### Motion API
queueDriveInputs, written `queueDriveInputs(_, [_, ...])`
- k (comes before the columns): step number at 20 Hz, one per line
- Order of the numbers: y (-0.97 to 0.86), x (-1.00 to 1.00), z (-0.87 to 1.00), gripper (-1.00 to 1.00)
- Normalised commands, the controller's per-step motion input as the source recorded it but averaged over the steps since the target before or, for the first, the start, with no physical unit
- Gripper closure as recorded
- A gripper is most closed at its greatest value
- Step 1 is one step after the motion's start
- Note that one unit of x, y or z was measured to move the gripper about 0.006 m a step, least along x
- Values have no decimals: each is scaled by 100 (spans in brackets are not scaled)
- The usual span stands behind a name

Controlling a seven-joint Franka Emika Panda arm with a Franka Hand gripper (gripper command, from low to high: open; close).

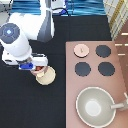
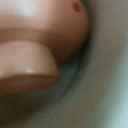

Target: Take the lid off the pot, put the pot on the plate, and use the tool to push the pot to the front of the table.

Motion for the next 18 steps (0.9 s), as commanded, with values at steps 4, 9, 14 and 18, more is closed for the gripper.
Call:
queueDriveInputs(4, [14, 1, -45, 100])
queueDriveInputs(9, [14, 4, -42, 100])
queueDriveInputs(14, [10, 19, -34, 100])
queueDriveInputs(18, [3, 24, -23, 100])
